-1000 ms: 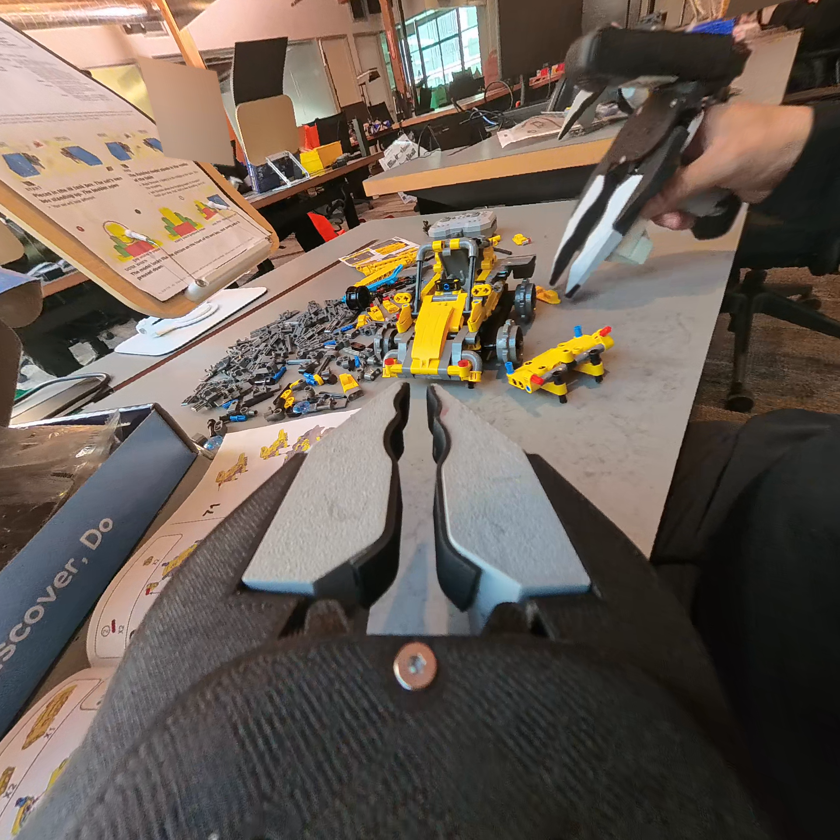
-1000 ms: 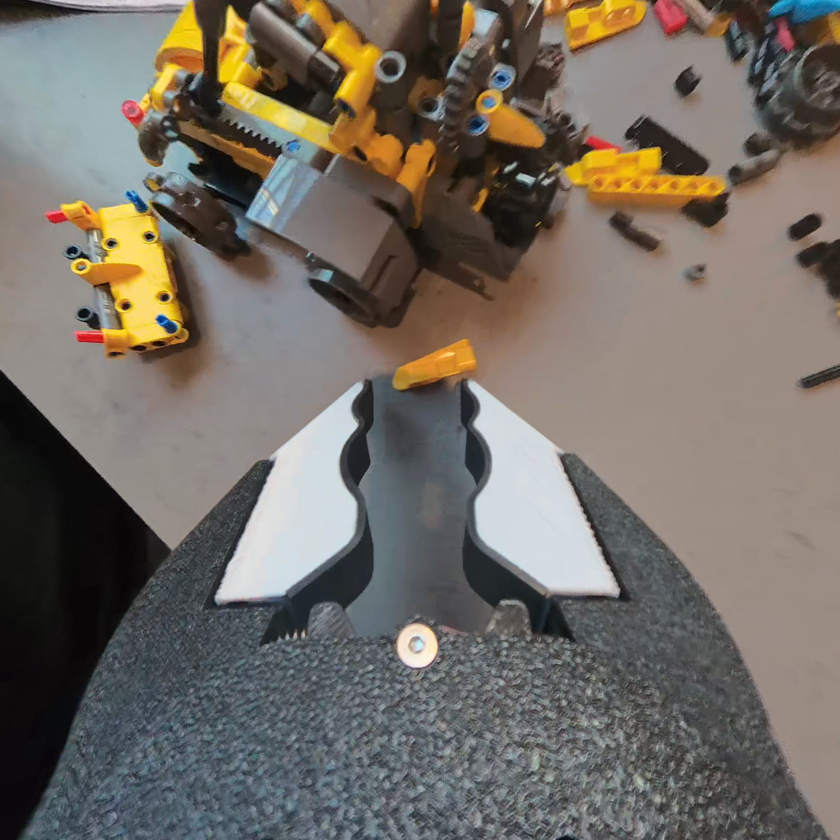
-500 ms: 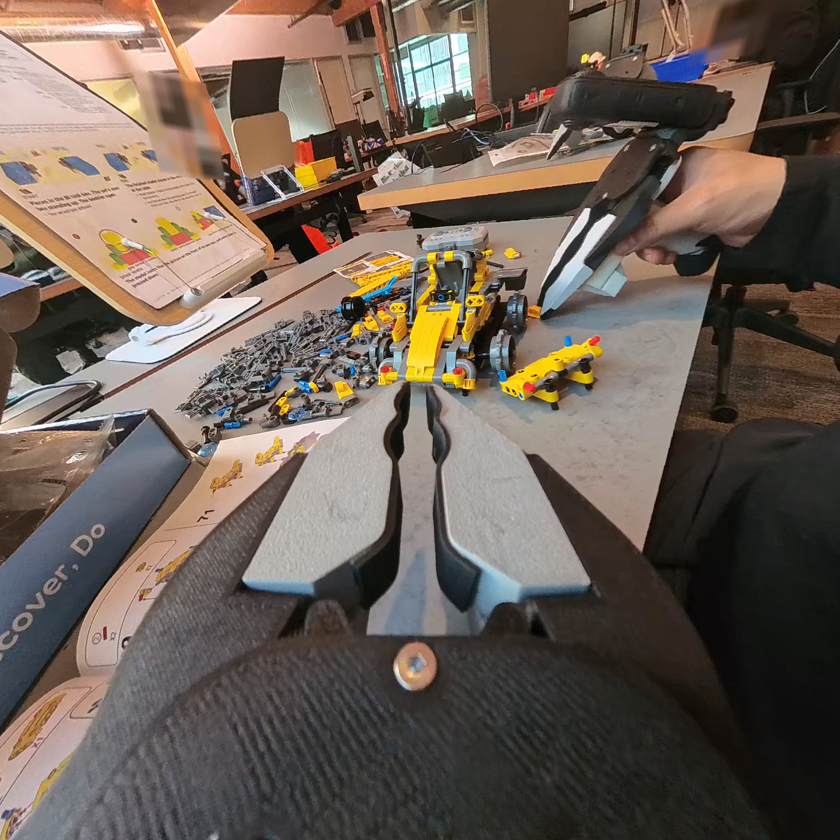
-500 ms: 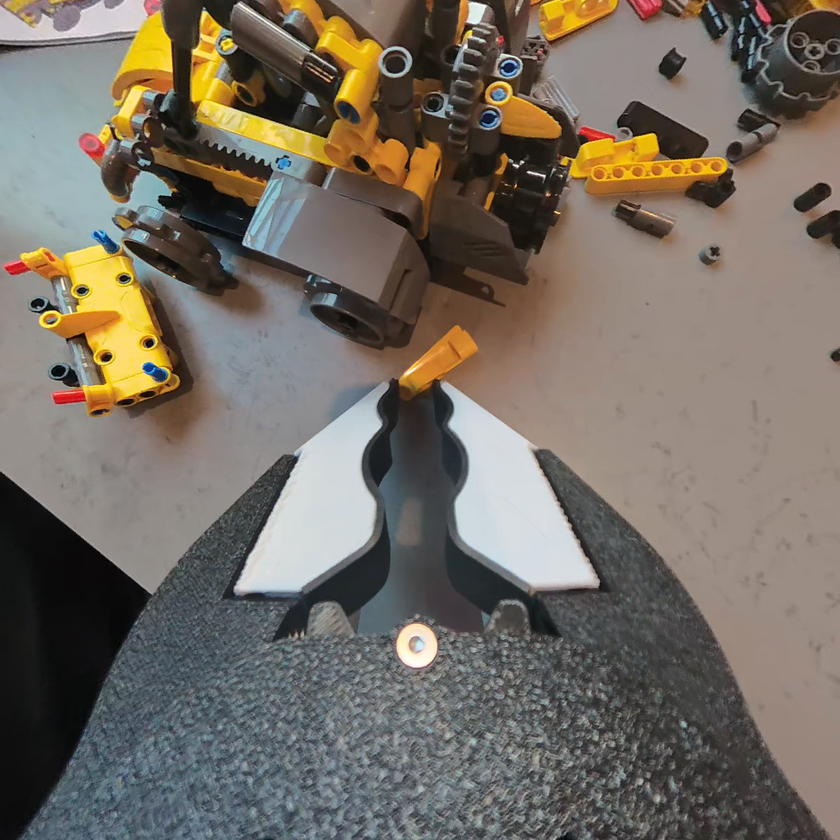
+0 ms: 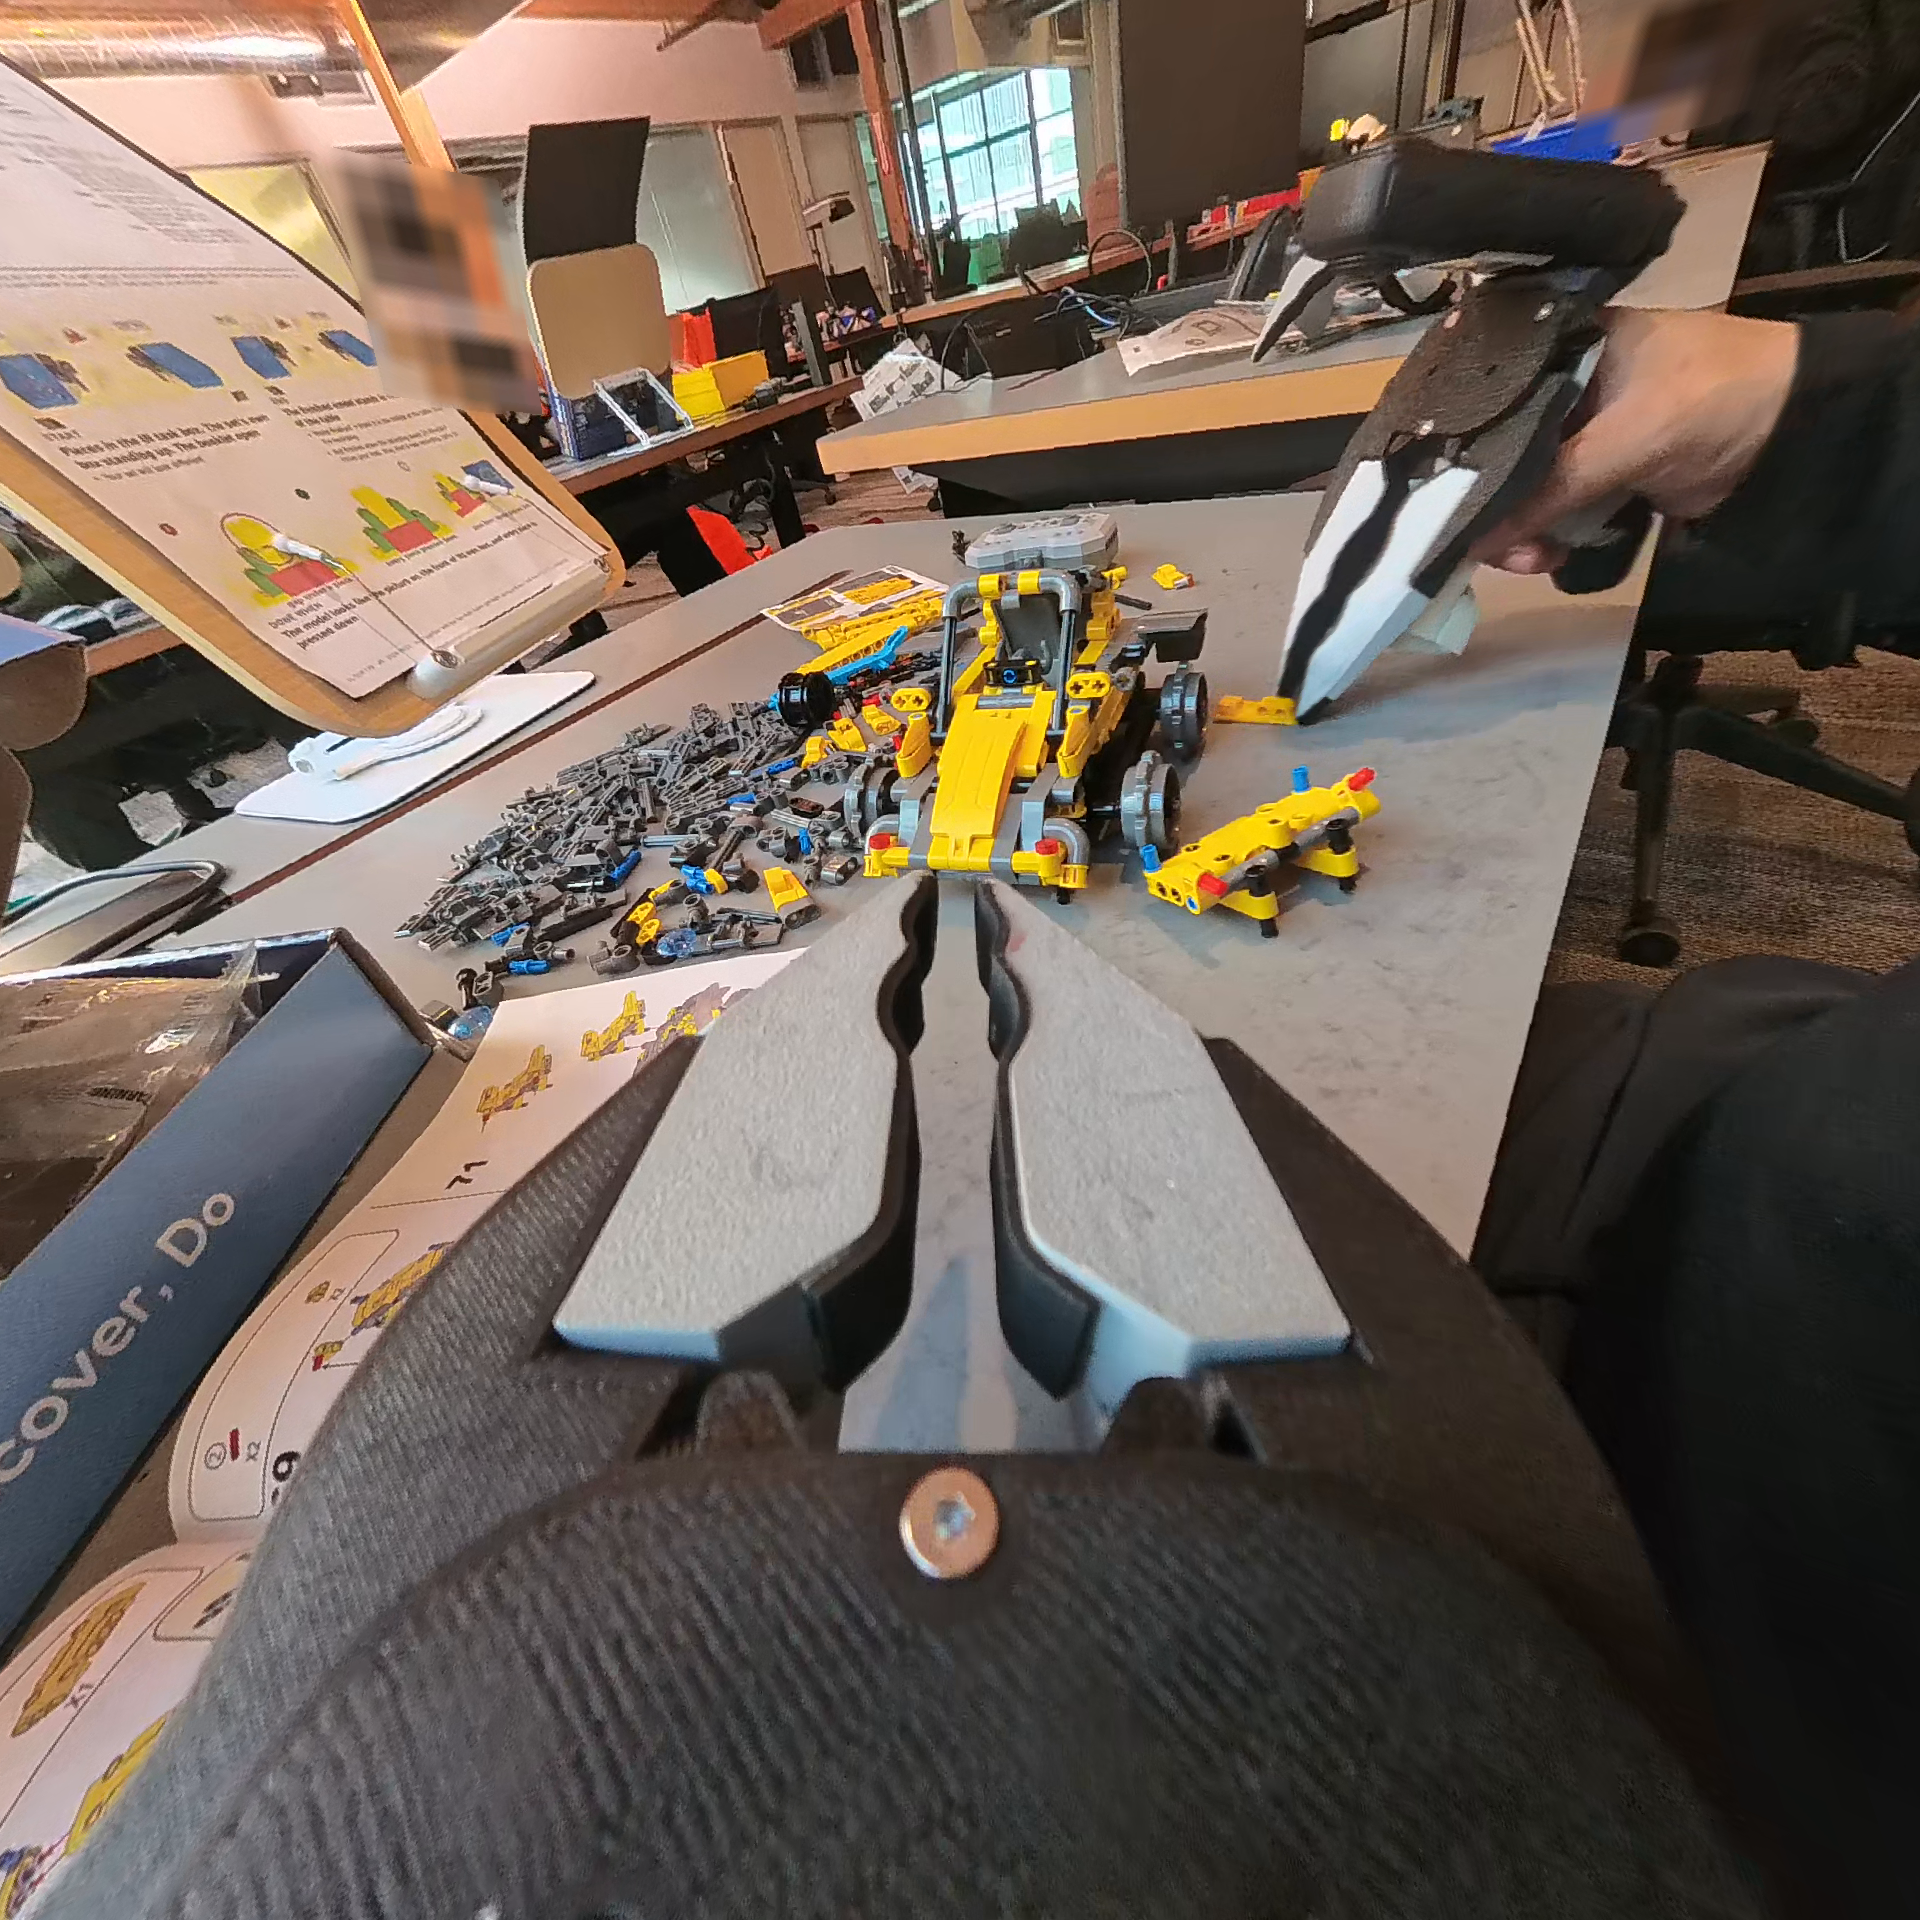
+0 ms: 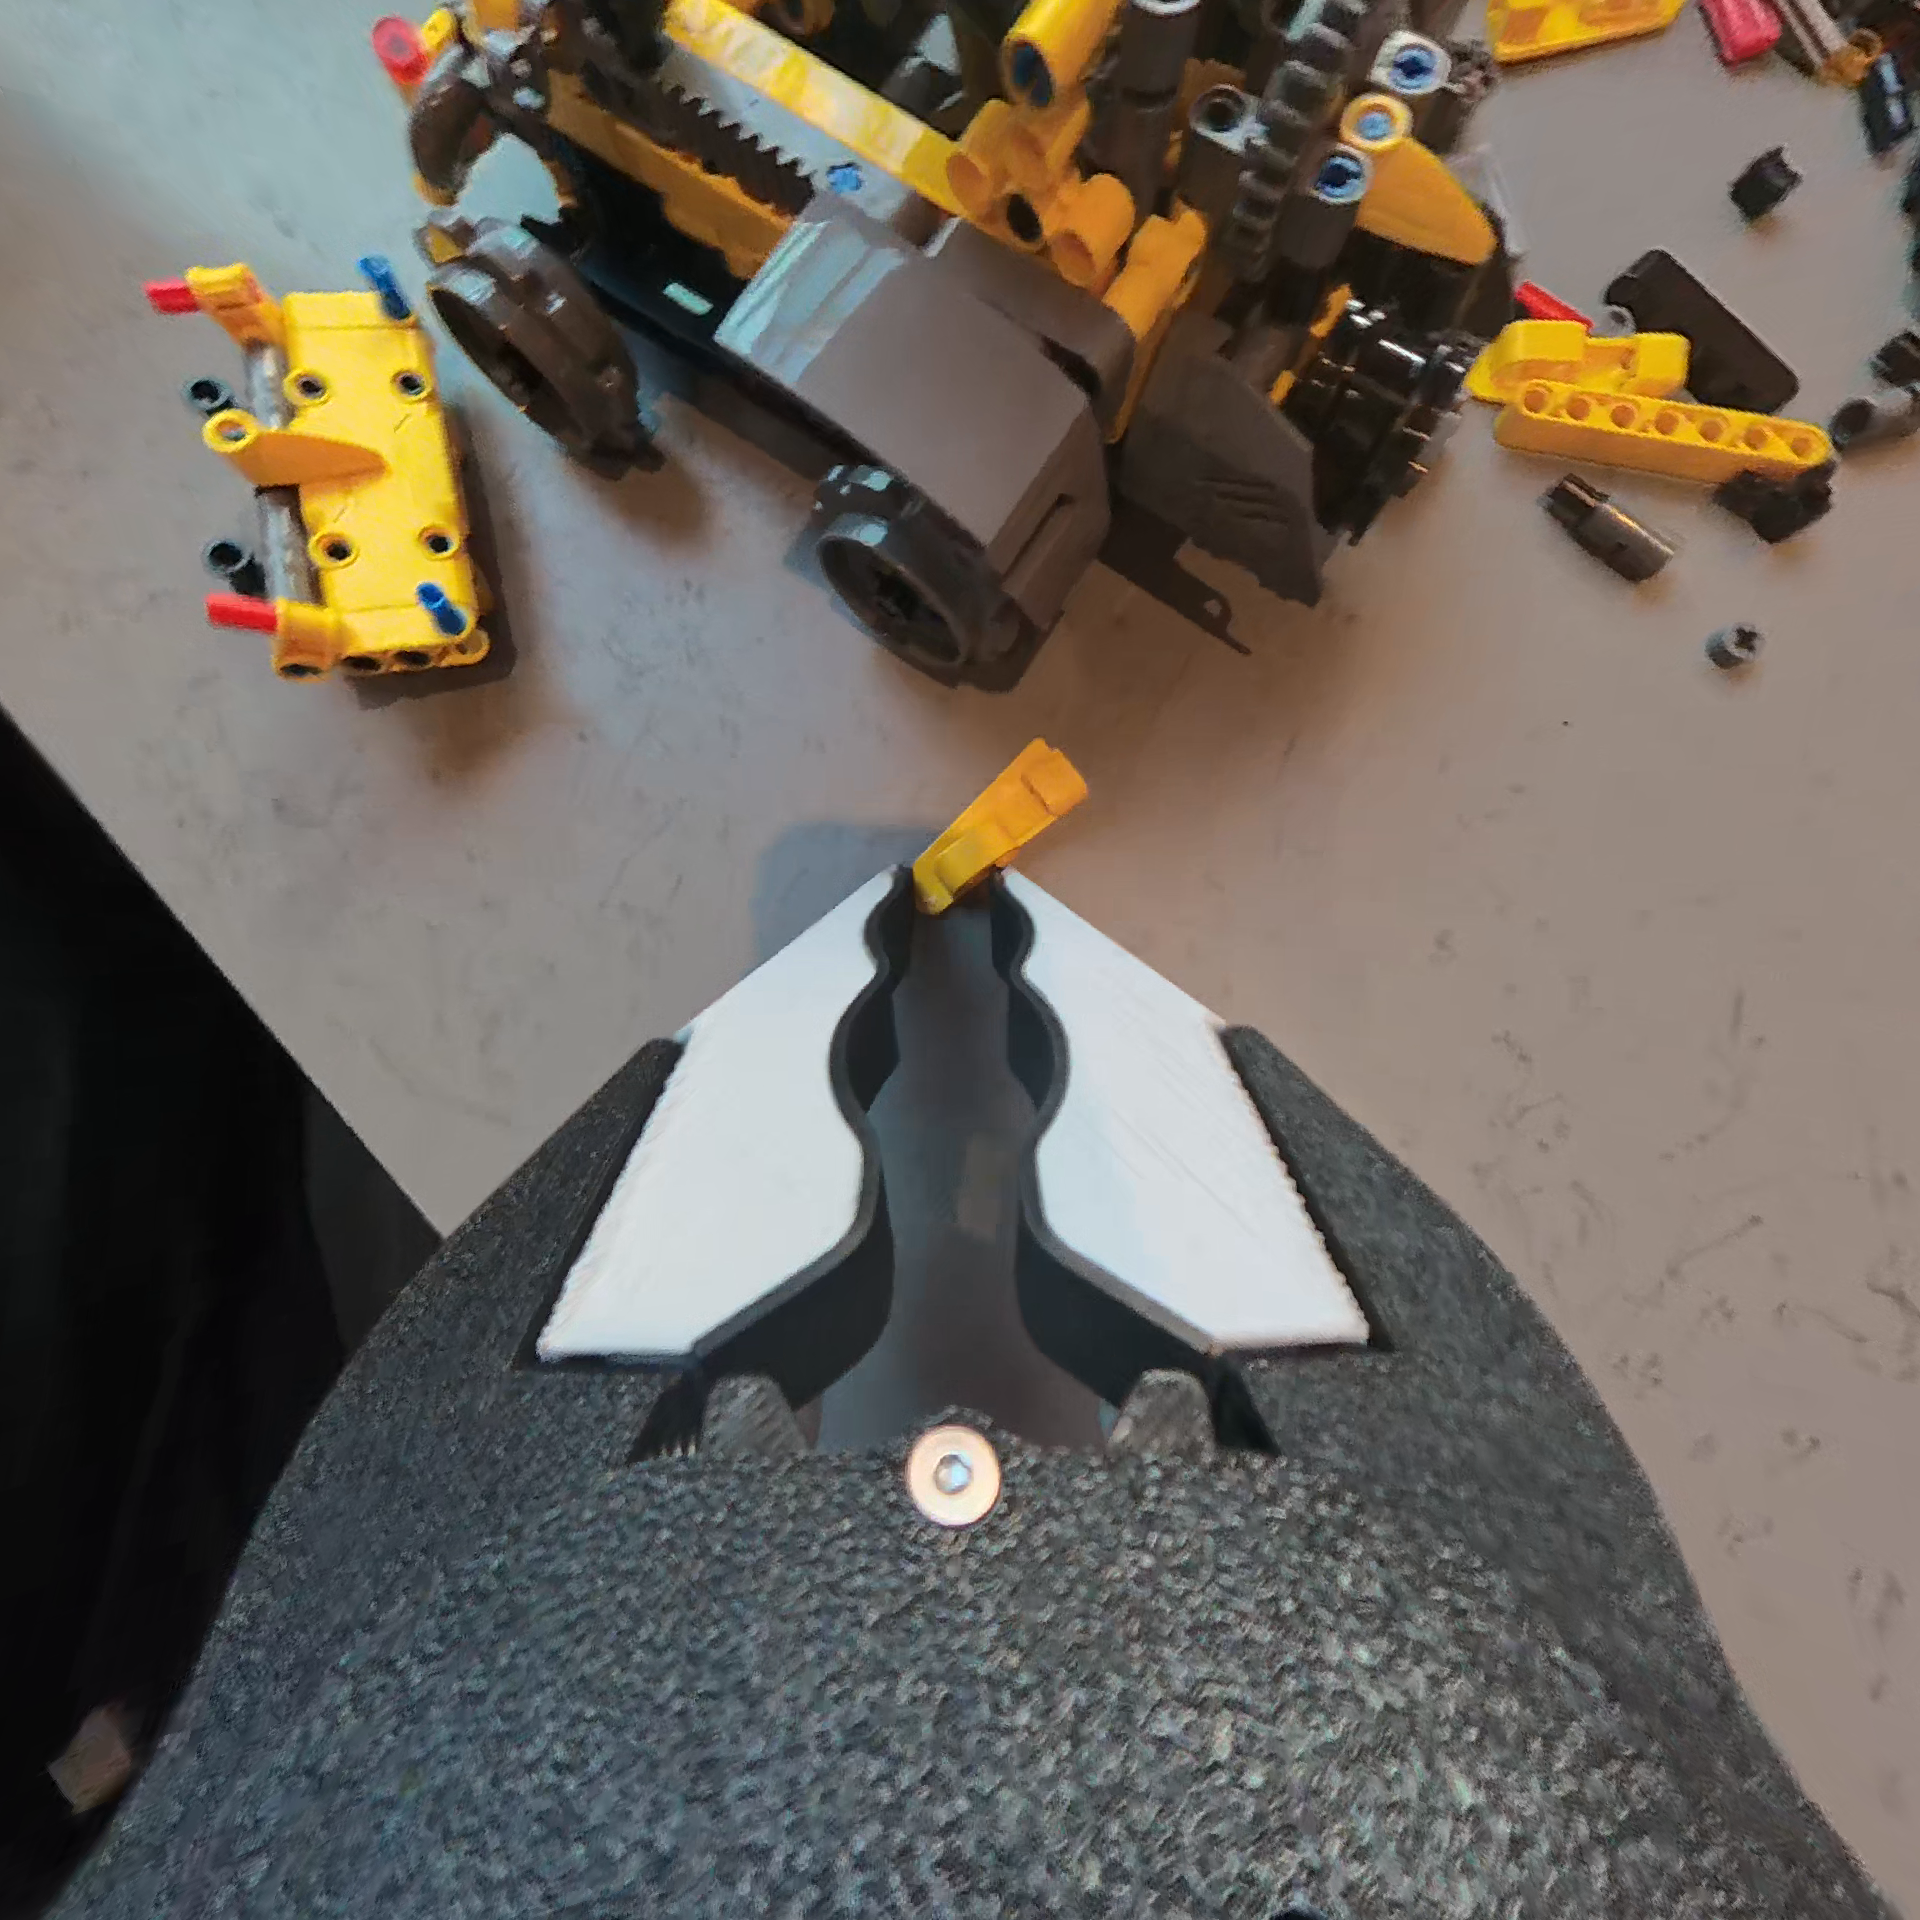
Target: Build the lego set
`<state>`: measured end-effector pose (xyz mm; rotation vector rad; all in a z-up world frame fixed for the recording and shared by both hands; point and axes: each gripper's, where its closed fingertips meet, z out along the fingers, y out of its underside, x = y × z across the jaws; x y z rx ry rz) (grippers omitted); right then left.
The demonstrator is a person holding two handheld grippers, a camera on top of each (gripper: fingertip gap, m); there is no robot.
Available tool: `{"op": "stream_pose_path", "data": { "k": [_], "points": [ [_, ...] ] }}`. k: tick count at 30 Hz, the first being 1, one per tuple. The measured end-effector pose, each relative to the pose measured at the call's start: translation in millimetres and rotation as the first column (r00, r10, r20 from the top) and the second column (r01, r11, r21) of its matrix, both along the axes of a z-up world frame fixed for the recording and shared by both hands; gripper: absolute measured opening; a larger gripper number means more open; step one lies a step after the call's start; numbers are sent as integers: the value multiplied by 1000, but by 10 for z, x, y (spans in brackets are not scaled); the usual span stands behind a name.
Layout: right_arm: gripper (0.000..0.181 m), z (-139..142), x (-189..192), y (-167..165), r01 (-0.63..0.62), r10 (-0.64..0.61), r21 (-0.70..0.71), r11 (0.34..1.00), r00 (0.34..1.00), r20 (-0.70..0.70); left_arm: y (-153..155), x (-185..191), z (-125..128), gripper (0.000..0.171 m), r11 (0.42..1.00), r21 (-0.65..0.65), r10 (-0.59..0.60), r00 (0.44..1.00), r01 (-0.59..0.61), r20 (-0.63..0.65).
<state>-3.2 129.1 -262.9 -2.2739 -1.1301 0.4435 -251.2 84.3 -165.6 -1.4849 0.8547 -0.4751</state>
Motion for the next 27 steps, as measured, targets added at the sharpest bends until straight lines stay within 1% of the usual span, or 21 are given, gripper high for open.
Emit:
{"op": "stream_pose_path", "data": {
  "k": [3, 5, 6, 9, 11, 13, 15, 16, 18, 19, 20, 21, 25, 26, 27],
  "points": [
    [14, 0, -21, -153, -188, 188, -29, 982, 982, 0, -8, -5, 11, 3, 1000, 4, -3, 1000, 3, 7],
    [14, -2, 27, -238, -323, 325, -45, 945, 944, 54, -8, -7, 14, 3, 1000, 2, -5, 1000, 5, 11],
    [14, -2, 76, -241, -364, 367, -51, 930, 926, 91, -6, -6, 9, 3, 1000, -2, -5, 1000, 5, 10],
    [20, 12, 242, -154, -367, 378, -94, 926, 911, 168, -2, -3, -2, 3, 1000, -5, -2, 1000, 2, 2],
    [20, 33, 293, -103, -352, 362, -86, 932, 913, 188, 0, -3, -4, 3, 1000, -3, 1, 1000, -1, 0],
    [21, 57, 267, -98, -339, 346, -68, 938, 923, 167, 8, -4, -12, 4, 1000, -9, 5, 1000, -5, -3],
    [27, 83, 151, -133, -309, 315, -74, 948, 945, 89, 10, 1, -22, 4, 1000, -12, 5, 1000, -6, -9],
    [28, 80, 97, -154, -293, 298, -81, 953, 953, 55, 10, 5, -26, 4, 1000, -11, 5, 1000, -6, -13],
    [27, 17, 67, -161, -273, 277, -78, 959, 960, 42, 2, 17, -31, 4, 1000, -7, 3, 1000, -3, -20],
    [24, -7, 57, -166, -279, 282, -70, 958, 959, 38, -1, 19, -32, 4, 1000, -6, 2, 1000, -2, -22],
    [12, 5, 33, -192, -302, 304, -67, 951, 953, 15, -2, 19, -31, 4, 1000, -5, 1, 1000, -1, -22],
    [9, 3, 21, -219, -325, 327, -78, 942, 945, 8, -4, 18, -30, 4, 1000, -6, 0, 1000, 0, -20],
    [9, 2, -10, -275, -444, 448, -86, 892, 893, 42, -11, 14, -21, 4, 1000, -5, -5, 1000, 5, -12],
    [10, 5, -18, -265, -456, 461, -100, 885, 886, 45, -14, 13, -18, 4, 1000, -4, -6, 1000, 6, -10],
    [17, 16, -32, -262, -461, 468, -124, 879, 883, 37, -17, 11, -14, 4, 1000, -3, -7, 1000, 7, -8]
  ]
}}
